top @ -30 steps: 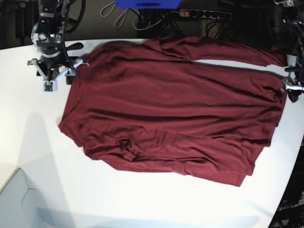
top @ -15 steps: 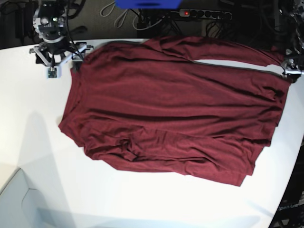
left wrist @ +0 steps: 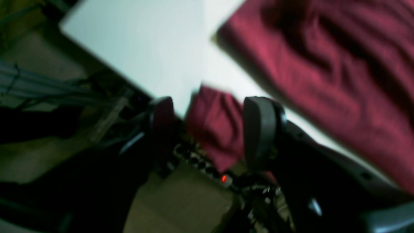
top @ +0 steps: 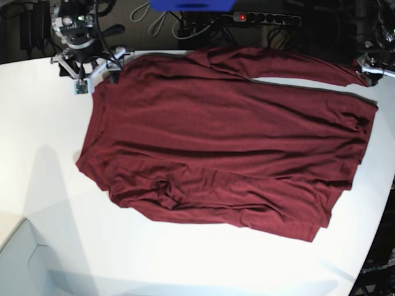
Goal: Layout the t-shirt on the table in an organized manner, then fold the t-shirt properly
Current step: 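Open both grippers and release the shirt corners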
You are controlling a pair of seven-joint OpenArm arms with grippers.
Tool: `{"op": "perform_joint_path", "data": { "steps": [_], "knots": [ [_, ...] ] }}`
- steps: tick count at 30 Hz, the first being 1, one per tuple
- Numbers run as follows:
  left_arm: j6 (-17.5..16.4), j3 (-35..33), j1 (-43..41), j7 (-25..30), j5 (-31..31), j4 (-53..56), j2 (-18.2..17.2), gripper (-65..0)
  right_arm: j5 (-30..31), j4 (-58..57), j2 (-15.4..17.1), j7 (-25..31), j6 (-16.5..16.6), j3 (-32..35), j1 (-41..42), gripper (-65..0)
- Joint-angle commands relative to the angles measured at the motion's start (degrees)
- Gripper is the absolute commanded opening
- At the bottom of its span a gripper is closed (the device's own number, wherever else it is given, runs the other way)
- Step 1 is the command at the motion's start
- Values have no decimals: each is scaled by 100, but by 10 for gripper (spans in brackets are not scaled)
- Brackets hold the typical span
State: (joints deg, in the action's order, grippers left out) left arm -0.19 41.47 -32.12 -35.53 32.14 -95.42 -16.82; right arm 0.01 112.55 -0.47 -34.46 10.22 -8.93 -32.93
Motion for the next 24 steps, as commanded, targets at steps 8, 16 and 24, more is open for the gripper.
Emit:
{"op": "perform_joint_path", "data": {
  "steps": [8,16,24],
  "knots": [
    [23,42,210,146,-18,430,-28,-318,12,90,51,118,2,27,-61,-203],
    [23,-178,544,137,-18,860,-72,-318,12,90,51,118,2,27,-61,-203],
    [23,-292,878,137,-502,1159,-19,-331,12,72,69,118,2,-8,-52,-203]
  ]
}}
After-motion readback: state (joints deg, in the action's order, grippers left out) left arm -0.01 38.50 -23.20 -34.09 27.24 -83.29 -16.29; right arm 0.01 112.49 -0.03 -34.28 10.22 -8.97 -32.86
